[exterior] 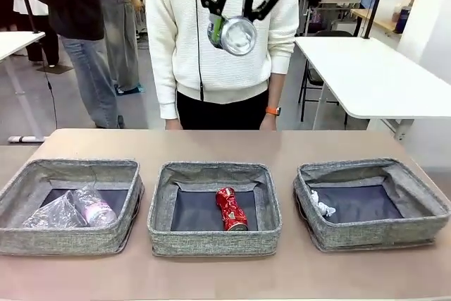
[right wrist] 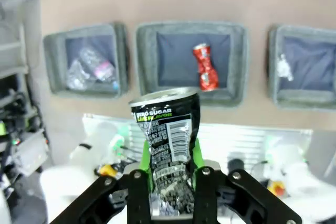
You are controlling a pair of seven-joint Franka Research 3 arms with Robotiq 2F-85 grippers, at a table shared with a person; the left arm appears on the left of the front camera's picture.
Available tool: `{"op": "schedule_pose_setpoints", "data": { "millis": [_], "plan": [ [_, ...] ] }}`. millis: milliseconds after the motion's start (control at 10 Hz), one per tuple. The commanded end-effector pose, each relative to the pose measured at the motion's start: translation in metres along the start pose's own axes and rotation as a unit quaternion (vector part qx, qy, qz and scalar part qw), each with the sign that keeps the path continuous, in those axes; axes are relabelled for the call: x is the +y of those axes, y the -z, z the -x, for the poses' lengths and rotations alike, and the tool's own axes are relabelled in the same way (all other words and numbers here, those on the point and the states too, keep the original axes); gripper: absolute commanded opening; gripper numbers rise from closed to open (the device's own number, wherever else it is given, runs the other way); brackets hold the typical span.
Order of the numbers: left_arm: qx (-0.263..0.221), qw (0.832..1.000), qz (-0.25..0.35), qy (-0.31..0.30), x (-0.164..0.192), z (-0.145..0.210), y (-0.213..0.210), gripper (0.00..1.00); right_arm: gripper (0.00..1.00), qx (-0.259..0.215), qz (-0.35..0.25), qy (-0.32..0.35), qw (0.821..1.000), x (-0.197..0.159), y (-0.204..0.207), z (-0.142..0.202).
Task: Sort the waste into the appropriate baskets.
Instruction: Pick up the waste item pointed out by the person.
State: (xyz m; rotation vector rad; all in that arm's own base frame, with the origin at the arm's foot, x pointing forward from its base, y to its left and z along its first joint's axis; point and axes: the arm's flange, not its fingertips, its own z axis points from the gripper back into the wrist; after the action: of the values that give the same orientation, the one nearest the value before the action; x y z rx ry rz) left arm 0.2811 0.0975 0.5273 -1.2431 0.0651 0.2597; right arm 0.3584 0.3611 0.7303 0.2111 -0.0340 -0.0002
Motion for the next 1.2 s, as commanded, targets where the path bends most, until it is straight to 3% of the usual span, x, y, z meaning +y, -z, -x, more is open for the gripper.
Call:
{"op": "schedule_pose_setpoints", "data": {
  "millis": [0, 1100],
  "plan": [
    [0.001, 1.0, 0.002, 0.007, -0.001, 0.001, -0.001, 1.0, 0.32, 0.02, -0.013, 0.025, 0.999, 0.018, -0.023, 0.003],
    [0.001, 1.0, 0.002, 0.007, -0.001, 0.001, -0.001, 1.0, 0.32, 0.006, -0.004, 0.003, 1.0, 0.006, -0.011, 0.004]
  ]
}}
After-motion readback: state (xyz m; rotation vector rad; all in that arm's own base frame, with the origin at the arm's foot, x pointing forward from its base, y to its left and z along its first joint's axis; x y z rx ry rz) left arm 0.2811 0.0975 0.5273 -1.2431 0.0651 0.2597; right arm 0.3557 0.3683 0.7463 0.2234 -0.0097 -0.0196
